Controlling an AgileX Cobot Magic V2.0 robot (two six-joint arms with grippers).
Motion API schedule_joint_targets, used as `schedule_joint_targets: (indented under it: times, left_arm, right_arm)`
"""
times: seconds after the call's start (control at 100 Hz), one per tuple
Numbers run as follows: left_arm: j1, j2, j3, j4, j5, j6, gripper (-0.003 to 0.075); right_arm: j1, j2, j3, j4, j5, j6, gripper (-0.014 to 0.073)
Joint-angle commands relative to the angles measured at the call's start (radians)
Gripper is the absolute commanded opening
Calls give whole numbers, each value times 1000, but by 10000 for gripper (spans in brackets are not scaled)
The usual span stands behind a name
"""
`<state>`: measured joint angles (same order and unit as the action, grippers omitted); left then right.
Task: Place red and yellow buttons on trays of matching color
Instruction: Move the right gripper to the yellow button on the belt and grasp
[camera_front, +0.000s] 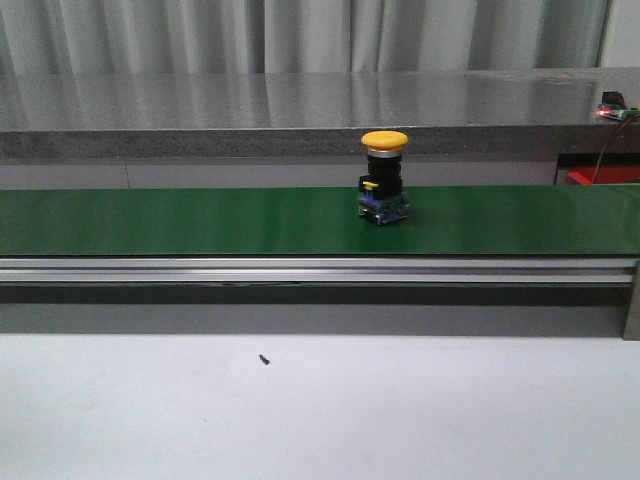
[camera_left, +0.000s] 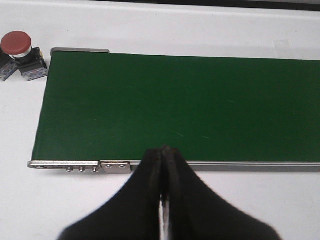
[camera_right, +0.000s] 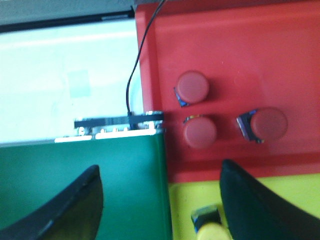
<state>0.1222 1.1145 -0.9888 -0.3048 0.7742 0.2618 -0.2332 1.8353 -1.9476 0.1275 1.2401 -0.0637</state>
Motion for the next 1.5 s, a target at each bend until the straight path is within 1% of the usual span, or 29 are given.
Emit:
schedule_joint_targets:
  times: [0.0, 0.2, 0.38, 0.48, 0.54, 0.64, 0.67, 0.8, 0.95, 1.49]
  left_arm:
    - [-8, -22, -27, -25, -52, 1, -20]
    - [-8, -22, -27, -25, -48, 1, -20]
    - [-8, -22, -27, -25, -40, 1, -20]
    - [-8, -22, -27, -25, -38, 1, -20]
    - [-8, -22, -27, -25, -36, 1, -20]
    - [-8, -22, -27, -26, -36, 1, -20]
    - [-8, -22, -27, -26, -36, 1, -20]
    - [-8, -22, -27, -29, -33, 1, -20]
    - [-8, -22, -27, -29, -31, 1, -20]
    - [-8, -22, -27, -29, -31, 1, -20]
  right_arm:
    - [19, -113, 34, 9, -65, -7, 503]
    - [109, -197, 100, 8, -96, -22, 503]
    - [241, -211, 104, 8, -58, -25, 503]
    - [318, -201, 104, 7, -43, -67, 506]
    - [354, -195, 104, 7, -39, -71, 526]
    - [412, -182, 104, 9, -27, -76, 610]
    - [426, -178, 104, 9, -26, -76, 624]
    - [481, -145, 104, 9, -24, -76, 627]
    - [508, -95, 104, 10, -19, -75, 627]
    - [508, 35, 104, -5, -12, -73, 627]
